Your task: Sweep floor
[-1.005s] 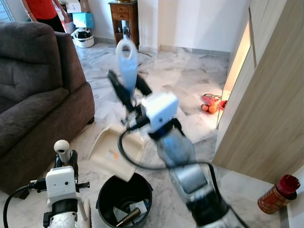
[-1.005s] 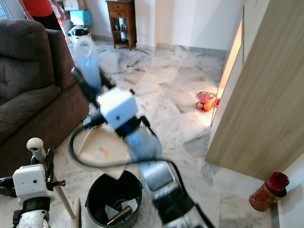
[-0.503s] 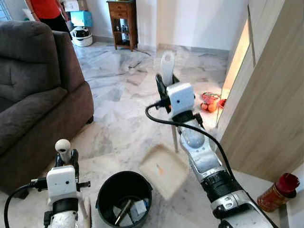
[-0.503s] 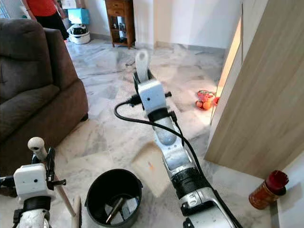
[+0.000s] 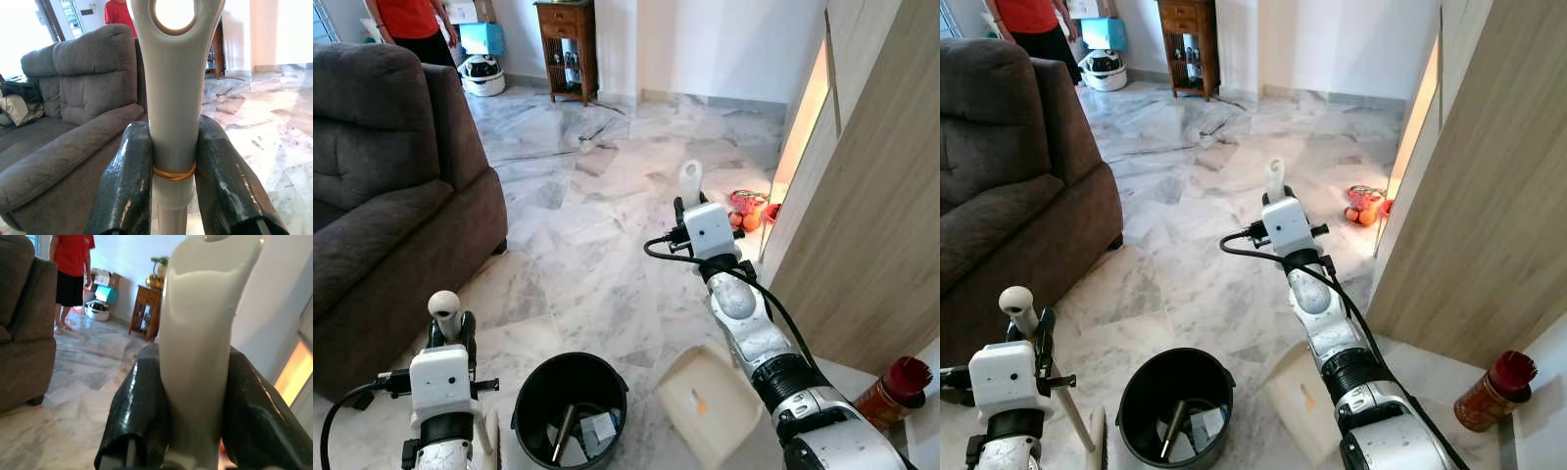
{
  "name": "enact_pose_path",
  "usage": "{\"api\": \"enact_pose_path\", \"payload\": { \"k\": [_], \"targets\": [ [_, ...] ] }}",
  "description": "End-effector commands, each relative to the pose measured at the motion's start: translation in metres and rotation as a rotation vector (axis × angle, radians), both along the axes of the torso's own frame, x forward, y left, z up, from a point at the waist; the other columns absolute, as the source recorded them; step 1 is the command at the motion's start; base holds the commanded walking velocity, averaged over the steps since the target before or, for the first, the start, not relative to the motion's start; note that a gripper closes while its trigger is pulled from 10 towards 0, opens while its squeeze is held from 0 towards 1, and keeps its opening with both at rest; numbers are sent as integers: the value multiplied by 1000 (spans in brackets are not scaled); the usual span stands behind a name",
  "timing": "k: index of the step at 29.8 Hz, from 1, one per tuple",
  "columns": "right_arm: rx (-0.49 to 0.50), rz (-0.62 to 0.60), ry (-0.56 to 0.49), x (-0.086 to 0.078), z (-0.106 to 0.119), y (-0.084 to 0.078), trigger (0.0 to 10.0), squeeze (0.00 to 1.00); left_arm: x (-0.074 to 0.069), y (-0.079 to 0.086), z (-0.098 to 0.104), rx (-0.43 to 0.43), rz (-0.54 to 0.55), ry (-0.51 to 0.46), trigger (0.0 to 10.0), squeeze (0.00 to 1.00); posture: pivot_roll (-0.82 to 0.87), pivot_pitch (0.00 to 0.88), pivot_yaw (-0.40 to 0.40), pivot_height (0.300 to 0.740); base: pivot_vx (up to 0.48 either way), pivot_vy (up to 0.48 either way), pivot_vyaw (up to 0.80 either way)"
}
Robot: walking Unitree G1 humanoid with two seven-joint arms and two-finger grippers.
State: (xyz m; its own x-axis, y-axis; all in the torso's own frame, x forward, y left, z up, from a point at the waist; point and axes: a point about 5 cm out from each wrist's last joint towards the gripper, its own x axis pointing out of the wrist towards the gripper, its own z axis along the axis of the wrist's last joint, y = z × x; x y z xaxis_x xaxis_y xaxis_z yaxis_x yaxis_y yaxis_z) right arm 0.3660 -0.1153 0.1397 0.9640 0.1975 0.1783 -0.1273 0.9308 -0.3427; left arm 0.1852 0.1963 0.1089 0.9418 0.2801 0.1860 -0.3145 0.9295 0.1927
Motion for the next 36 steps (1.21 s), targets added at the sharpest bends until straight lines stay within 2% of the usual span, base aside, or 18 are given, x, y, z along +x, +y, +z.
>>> {"api": "enact_pose_path", "payload": {
  "k": [1, 6, 10, 21, 25, 31, 36],
  "targets": [
    [23, 34, -30, -1, 6, -1, 10000, 0, -1, 0, 9, 18, -7, -44, 10000, 0, 23, 0, 60, 740, 0, 0, 0],
    [31, 129, -38, -11, 1, -1, 10000, 0, -4, 0, 9, 22, -9, -36, 10000, 0, 18, 0, 58, 740, 0, 0, 0],
    [139, 121, -5, -16, -2, -11, 10000, 0, -8, 0, 9, 22, -12, -28, 10000, 0, 10, 0, 59, 740, 0, 0, 0],
    [125, 154, -22, -32, -1, -27, 10000, 0, -14, -3, 8, 18, -22, -10, 10000, 0, -16, 0, 69, 740, 0, 0, 0],
    [92, 166, -15, -46, -8, -32, 10000, 0, -16, -6, 6, 16, -29, 3, 10000, 0, -20, 0, 70, 740, 0, 0, 0],
    [121, 129, 1, -53, -13, -43, 10000, 0, -25, -5, 6, 14, -9, 15, 10000, 0, -21, 0, 79, 740, 0, 0, 0],
    [155, 131, 10, -53, -12, -38, 10000, 0, -29, -4, 4, 7, -2, 26, 10000, 0, -5, 0, 82, 740, 0, 0, 0]
  ]
}}
